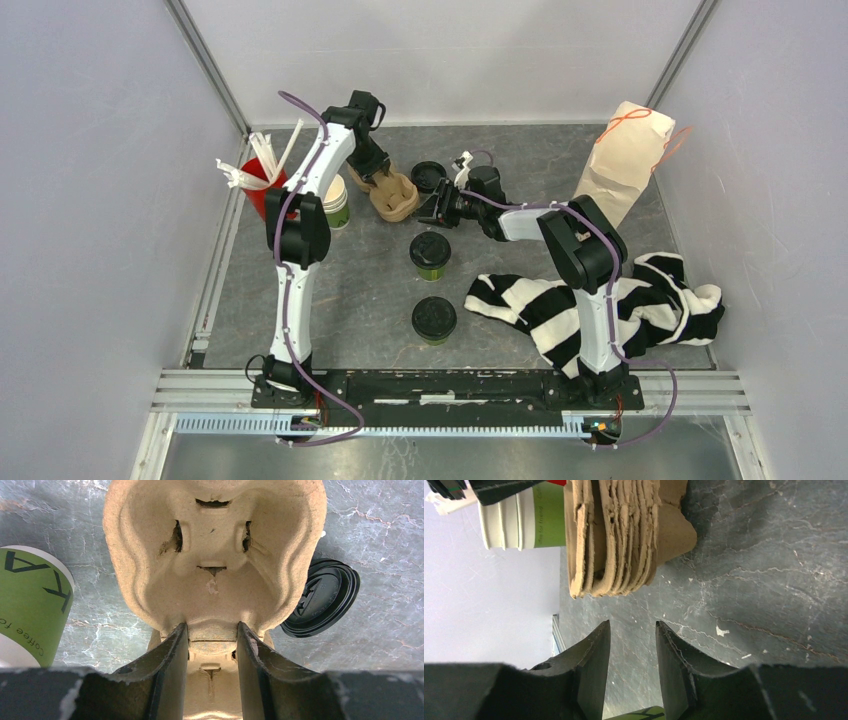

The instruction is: Pack the takeout coffee

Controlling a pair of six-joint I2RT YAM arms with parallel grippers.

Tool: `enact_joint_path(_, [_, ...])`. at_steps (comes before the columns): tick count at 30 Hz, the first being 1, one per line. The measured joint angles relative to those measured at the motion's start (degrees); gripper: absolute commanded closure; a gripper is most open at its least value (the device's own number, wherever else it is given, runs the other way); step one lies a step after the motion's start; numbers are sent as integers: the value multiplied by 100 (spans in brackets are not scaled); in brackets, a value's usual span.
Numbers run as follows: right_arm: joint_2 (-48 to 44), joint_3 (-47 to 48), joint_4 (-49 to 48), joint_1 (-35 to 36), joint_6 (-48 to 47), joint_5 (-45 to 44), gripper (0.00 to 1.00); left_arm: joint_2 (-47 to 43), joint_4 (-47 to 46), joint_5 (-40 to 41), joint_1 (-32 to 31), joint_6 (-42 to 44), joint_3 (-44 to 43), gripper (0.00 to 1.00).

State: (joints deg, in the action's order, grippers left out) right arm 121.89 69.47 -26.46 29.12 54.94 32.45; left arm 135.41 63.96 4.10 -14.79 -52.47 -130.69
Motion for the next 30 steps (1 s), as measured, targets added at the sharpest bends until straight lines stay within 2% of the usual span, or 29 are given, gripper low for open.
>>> enact_joint_path(7, [0, 0, -367, -92, 232, -17, 53, 2, 11, -46, 20, -24, 0, 98])
enact_joint_path(22, [157, 358, -426, -188, 437, -57, 52, 4, 13, -127, 26, -22, 0, 98])
enact_joint_path(30, [192, 223, -616, -258, 560, -52, 52, 4, 13, -129, 31, -22, 0, 98])
